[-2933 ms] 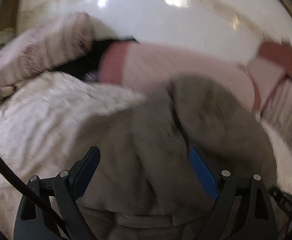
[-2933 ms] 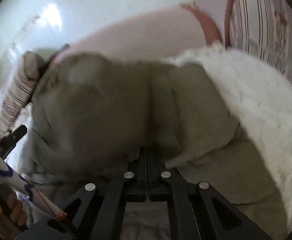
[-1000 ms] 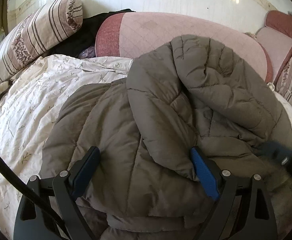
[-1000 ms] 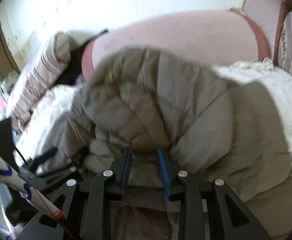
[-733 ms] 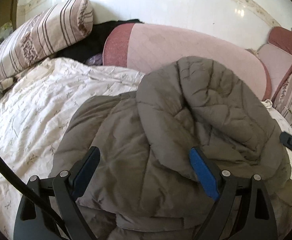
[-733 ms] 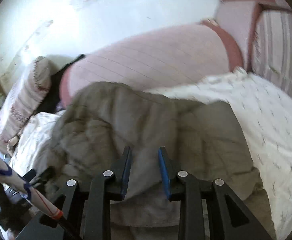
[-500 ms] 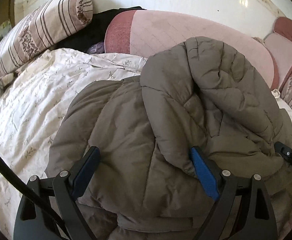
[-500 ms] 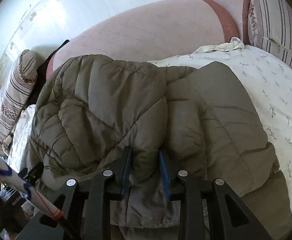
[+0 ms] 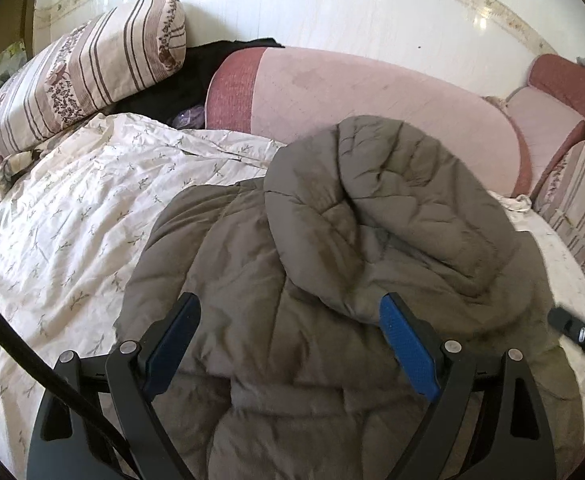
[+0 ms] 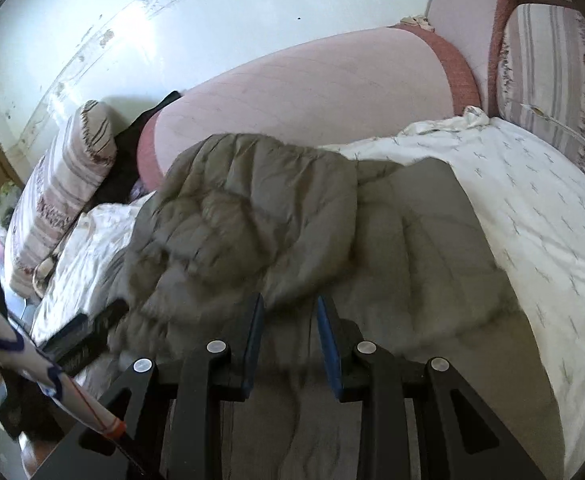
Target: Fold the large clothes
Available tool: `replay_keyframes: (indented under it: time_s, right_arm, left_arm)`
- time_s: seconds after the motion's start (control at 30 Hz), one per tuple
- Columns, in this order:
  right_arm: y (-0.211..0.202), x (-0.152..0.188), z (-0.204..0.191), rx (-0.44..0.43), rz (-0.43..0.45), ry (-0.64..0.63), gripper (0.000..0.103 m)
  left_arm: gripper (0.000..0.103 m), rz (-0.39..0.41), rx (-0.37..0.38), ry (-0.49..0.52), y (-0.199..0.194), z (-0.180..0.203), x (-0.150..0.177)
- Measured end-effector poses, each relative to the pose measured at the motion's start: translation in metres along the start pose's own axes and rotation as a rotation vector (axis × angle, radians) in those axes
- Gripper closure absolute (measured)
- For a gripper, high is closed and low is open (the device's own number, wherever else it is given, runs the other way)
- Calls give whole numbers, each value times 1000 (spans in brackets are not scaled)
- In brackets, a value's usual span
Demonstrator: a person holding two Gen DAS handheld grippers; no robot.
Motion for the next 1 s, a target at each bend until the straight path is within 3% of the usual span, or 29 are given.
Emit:
replay_keyframes:
  time_s: [0.23,0.4,0.53,0.67,0.87,1.0]
  right_arm:
    - [-54,81,-1,1,-70,32,73]
    - [-89,134,1,10,-117,27,73]
    - [-107,171,0,27,-146,11,73]
    - [-117,203,0,61,-164,-1,73]
    - [-120,231,-13,195,-149,-139,72]
    - [-119,240,-20,268,-133,-238,72]
  left_arm:
    - [12,106,-40,46,-70,-18,23]
    - [12,161,-64,115,-127,-33,68]
    - [12,106,-60,93,-154,-56,114]
    - [12,64,-125,106,-168,-76,166]
    - [12,-85,-191,106,-150,-99,235]
    - [12,-50,-218,141,-146,-97,248]
Point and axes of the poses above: each gripper's, at about its wrist camera, not at the fingertips, and y roughly the way its jaws point, z to its right, x to its underside, the point moved 5 cm from there along y, roughly the way its jaws point, and after that the axes turned 14 degrees about -x, right-handed, at the moved point
